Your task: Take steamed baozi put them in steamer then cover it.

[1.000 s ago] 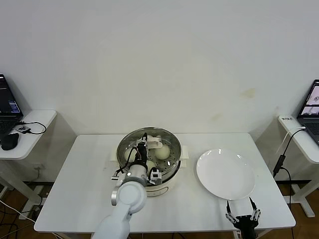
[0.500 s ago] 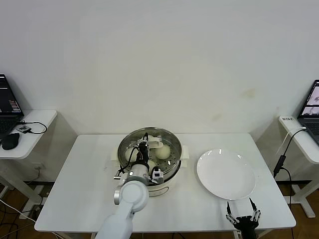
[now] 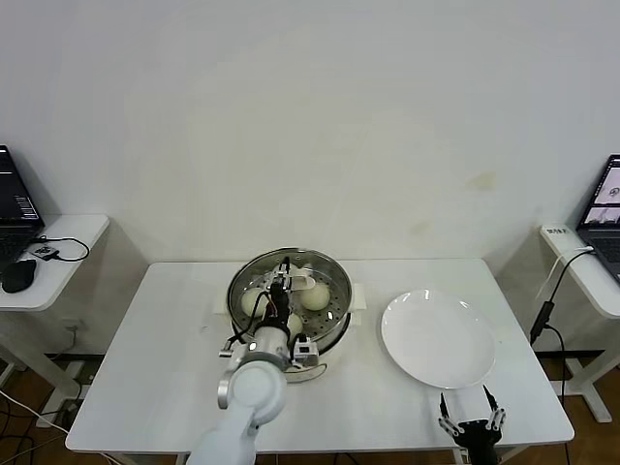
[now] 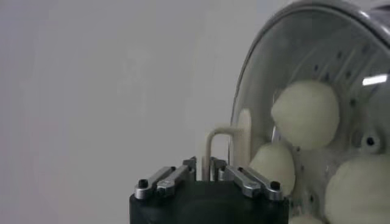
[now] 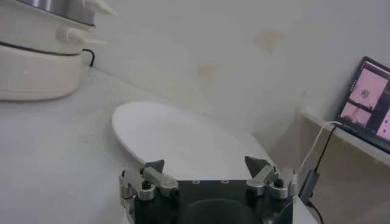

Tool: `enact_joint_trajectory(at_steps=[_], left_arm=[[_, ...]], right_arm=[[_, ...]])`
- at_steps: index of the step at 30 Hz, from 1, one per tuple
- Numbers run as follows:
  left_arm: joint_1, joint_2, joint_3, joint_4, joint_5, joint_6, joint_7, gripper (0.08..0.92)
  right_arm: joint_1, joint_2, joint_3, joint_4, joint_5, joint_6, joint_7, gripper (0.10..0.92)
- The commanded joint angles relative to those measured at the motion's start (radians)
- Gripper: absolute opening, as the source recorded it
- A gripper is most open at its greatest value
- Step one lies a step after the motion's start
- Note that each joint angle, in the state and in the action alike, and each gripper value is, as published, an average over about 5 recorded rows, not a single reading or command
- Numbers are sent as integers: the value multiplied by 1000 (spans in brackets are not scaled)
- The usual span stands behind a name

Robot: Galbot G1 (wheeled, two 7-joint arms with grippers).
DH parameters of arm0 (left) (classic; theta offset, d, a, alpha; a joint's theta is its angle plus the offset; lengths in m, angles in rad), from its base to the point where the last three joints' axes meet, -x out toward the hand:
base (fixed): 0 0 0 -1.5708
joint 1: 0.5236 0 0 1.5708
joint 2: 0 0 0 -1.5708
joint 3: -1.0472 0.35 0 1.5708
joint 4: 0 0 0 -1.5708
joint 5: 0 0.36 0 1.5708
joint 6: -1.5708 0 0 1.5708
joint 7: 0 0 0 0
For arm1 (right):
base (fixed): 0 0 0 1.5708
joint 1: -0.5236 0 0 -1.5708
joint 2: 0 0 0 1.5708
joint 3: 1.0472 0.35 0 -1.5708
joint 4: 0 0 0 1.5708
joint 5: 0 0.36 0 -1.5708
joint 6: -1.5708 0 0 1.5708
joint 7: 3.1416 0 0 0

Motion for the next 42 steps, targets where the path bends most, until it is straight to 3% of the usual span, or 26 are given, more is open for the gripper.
enact_joint_trajectory(at_steps=[1, 5, 9, 14, 17, 23, 31, 42], left_arm=[[167, 97, -14, -254, -91, -1, -23, 438], [335, 178, -66, -403, -236, -17, -79, 551], [519, 272, -175, -501, -595, -75, -229, 672], [678, 285, -433, -435, -1350, -376, -387, 792], [738, 269, -519, -371, -1592, -463, -446, 818], [801, 259, -538, -287, -1812, -461, -460, 823], [811, 223, -509, -142, -1849, -563, -457, 823], [812, 237, -519, -108, -1870, -565, -396, 823]], right_arm=[[2, -8, 0, -9, 4, -3, -1, 823], [3, -9, 0, -14, 7, -4, -3, 823], [-1, -12, -3, -15, 15, -3, -7, 823], [-4, -23, -10, -4, 40, 1, -19, 823], [-2, -31, -13, -1, 51, 5, -24, 823], [-10, -43, -36, 27, 81, 20, -56, 823], [-35, -43, -54, 60, 101, 13, -91, 823], [-47, -39, -78, 83, 111, 6, -107, 823]])
